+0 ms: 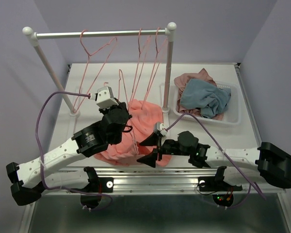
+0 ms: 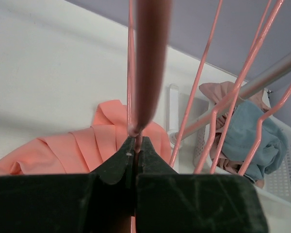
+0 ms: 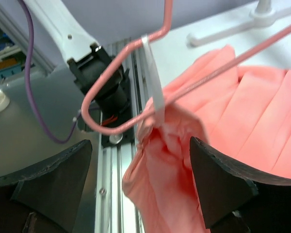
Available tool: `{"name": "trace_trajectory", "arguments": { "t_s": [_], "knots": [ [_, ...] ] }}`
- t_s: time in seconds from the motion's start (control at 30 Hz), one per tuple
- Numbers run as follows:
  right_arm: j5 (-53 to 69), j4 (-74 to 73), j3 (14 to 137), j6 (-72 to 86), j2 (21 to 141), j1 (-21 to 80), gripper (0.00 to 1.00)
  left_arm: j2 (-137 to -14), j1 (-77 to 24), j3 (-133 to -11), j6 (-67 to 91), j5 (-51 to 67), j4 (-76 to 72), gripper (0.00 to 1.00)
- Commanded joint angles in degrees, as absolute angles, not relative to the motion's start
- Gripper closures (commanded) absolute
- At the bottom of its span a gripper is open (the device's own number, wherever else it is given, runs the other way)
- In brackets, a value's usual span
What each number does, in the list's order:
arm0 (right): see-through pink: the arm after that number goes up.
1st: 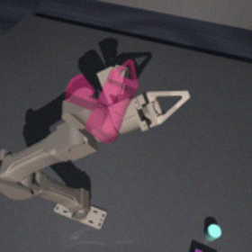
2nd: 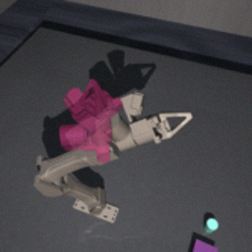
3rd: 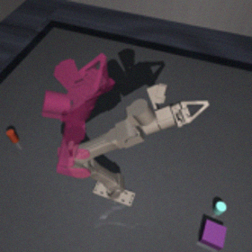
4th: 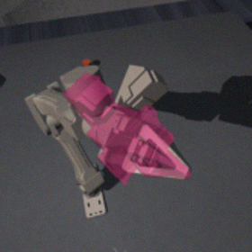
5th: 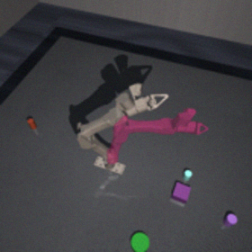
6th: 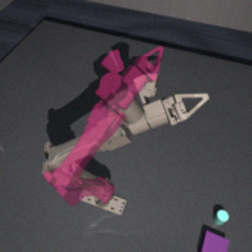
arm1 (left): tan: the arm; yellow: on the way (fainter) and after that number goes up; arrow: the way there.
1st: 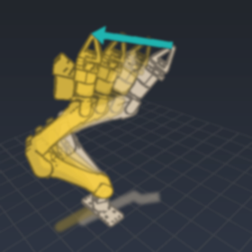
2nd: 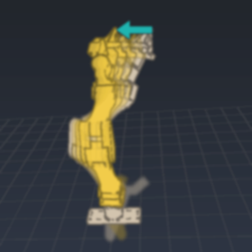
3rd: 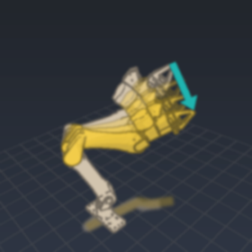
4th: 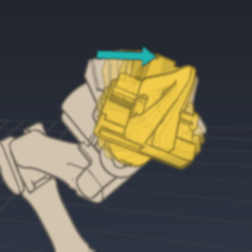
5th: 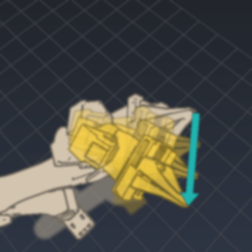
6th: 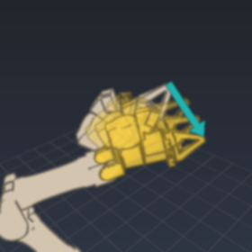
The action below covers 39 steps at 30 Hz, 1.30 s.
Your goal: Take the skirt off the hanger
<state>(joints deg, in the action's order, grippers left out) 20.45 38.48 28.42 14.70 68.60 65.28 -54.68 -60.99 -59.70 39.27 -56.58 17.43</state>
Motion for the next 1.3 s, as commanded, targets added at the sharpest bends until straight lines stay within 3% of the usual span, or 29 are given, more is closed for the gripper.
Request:
{"name": "trace_trajectory", "arguments": {
  "t_s": [0.0,0.2,0.3,0.37,0.43,0.5,0.6,0.63,0.7,1.27],
  "knots": [
    [13.98,54.57,27.86,12.83,71.18,66.88,0.14,-52.56,-60.64,-62.66,43.85,-57.83,17.84,1.0],
    [12.49,59.15,29.09,13.1,78.04,68.73,0.19,-51.95,-60.56,-63.37,45.35,-57.75,19.07,1.0],
    [10.99,62.04,27.96,13.97,79.71,69.25,0.32,-51.24,-60.56,-62.76,45.09,-57.13,18.11,1.0],
    [10.99,65.2,27.34,14.41,80.42,69.26,0.48,-51.07,-60.47,-62.75,45.26,-57.13,18.11,1.0],
    [10.46,68.09,26.64,14.85,80.94,69.26,0.57,-51.06,-60.47,-62.75,45.44,-56.95,18.11,1.0],
    [9.41,70.21,26.11,15.2,81.3,69.26,0.58,-50.89,-60.47,-62.84,46.14,-57.04,18.72,1.0],
    [9.23,73.47,25.66,15.21,82.18,69.79,0.73,-50.63,-60.38,-62.32,46.58,-56.95,18.81,1.0],
    [9.23,73.74,25.66,15.21,82.35,69.79,0.84,-50.63,-60.38,-62.31,46.5,-56.87,18.72,1.0],
    [9.58,73.83,25.75,15.38,82.27,69.79,0.97,-50.62,-60.29,-61.79,46.67,-57.74,18.98,1.0],
    [8.88,63.72,21.8,17.05,73.39,73.3,0.99,-54.14,-48.69,-56.87,40.96,-58.44,11.78,1.0]
  ]
}}
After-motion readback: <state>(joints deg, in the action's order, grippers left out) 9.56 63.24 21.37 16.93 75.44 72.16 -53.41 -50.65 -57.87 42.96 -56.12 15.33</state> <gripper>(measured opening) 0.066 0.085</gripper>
